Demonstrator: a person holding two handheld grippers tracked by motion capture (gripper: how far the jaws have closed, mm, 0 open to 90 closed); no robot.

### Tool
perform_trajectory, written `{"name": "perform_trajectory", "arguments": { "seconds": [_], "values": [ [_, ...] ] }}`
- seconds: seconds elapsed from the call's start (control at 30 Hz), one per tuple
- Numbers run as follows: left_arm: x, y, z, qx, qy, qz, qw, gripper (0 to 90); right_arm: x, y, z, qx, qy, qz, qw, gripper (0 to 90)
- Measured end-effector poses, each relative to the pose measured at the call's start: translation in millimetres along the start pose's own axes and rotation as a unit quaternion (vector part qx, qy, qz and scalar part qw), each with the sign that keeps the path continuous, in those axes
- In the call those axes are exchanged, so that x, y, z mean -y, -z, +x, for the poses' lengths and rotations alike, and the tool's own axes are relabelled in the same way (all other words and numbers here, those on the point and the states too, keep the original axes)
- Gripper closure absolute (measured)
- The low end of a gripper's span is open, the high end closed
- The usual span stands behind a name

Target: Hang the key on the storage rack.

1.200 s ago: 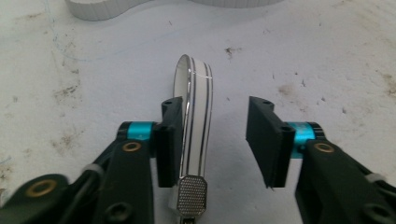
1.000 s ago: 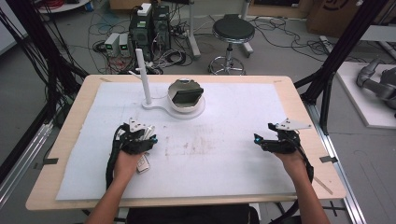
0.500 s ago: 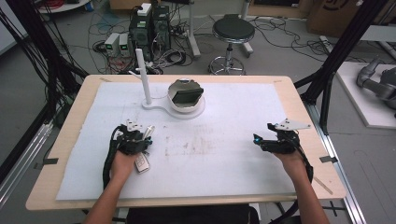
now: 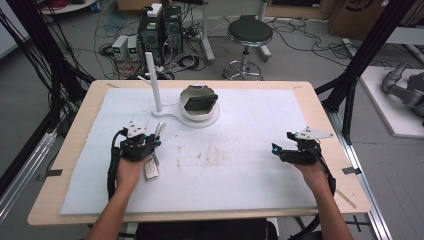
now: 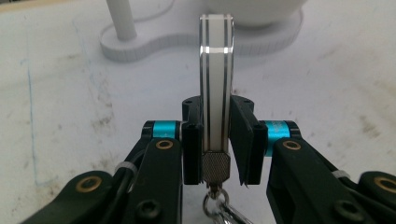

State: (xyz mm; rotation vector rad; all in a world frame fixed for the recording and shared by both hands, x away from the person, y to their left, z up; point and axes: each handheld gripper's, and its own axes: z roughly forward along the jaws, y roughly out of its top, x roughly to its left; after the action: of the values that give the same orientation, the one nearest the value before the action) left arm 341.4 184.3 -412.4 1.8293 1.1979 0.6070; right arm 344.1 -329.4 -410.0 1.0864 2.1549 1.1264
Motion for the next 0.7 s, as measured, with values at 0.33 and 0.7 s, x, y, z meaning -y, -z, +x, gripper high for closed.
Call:
{"name": "perform_trajectory", "arguments": {
  "seconds": [0.33,0.7],
  "values": [
    [-26.2,19.0,24.5,0.066,0.050,-0.095,0.9920,74.7,-0.7,0.1,0.7,0.000,-0.002,-0.001,1.0000,23.8],
    [-56.5,29.2,44.3,0.070,0.035,-0.135,0.9878,74.7,-1.0,0.0,0.2,0.001,-0.003,-0.001,1.0000,23.8]
  ]
}}
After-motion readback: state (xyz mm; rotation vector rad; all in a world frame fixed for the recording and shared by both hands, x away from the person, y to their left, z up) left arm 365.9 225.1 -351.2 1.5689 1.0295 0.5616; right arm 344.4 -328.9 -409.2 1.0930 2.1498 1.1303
